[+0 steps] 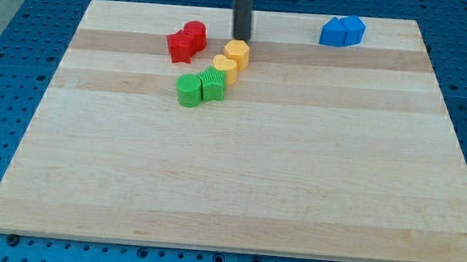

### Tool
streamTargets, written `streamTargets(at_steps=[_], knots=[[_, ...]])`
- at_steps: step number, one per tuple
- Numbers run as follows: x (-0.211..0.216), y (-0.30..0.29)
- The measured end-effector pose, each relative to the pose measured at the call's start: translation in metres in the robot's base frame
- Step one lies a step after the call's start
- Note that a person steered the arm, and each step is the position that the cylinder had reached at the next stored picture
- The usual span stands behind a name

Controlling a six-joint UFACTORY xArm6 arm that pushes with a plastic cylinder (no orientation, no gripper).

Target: Separate the yellow heart from the yellow hexagon

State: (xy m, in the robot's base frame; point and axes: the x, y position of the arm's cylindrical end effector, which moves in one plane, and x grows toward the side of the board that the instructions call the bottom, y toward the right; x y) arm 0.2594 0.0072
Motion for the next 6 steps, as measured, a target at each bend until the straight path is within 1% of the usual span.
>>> streamTargets(at_steps=[1, 2, 3, 4, 5, 6], knots=[[0.044, 0.048], [0.132, 0.045], [0.137, 0.009], [0.111, -0.002], [0.096, -0.017], [0.097, -0.062]])
